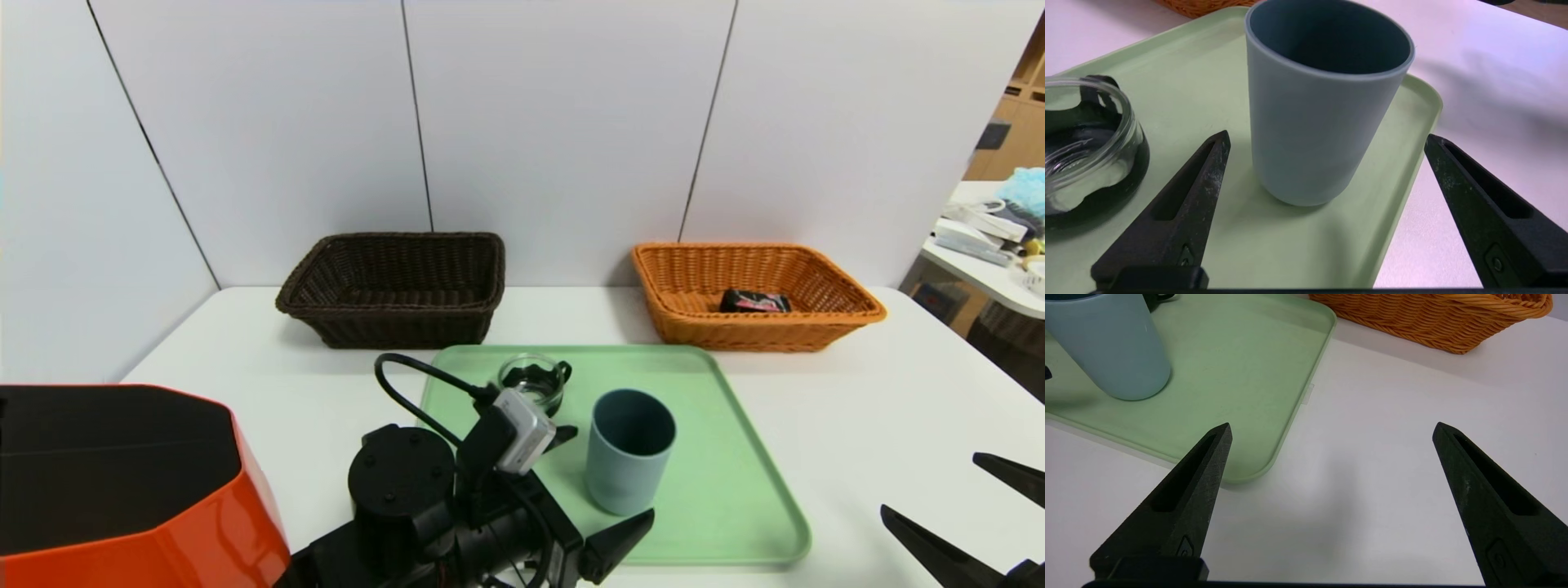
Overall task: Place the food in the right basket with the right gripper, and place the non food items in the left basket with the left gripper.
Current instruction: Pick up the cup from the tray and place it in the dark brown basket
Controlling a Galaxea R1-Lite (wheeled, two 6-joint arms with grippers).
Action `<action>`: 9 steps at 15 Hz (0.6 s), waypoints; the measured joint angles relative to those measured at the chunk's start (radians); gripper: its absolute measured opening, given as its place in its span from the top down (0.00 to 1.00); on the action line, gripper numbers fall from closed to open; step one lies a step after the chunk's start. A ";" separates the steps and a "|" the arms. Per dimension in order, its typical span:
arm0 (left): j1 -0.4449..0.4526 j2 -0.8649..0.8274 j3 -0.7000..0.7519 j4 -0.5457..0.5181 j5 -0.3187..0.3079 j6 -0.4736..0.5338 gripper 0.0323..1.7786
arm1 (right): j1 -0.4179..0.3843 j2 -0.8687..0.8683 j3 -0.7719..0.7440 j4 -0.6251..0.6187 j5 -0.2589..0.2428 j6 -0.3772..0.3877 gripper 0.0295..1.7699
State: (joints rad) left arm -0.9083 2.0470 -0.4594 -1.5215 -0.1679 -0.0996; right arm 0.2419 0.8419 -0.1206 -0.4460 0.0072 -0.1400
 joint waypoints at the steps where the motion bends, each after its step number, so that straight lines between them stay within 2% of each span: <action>1: -0.001 0.006 -0.018 0.000 -0.001 0.000 0.05 | 0.000 0.000 0.000 0.000 0.000 0.000 0.04; 9: -0.014 0.070 -0.107 0.000 -0.004 0.001 0.05 | 0.000 0.001 0.000 0.017 0.002 -0.006 0.04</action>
State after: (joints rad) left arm -0.9226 2.1166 -0.5662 -1.5211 -0.1717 -0.0989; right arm 0.2419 0.8428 -0.1211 -0.4289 0.0089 -0.1462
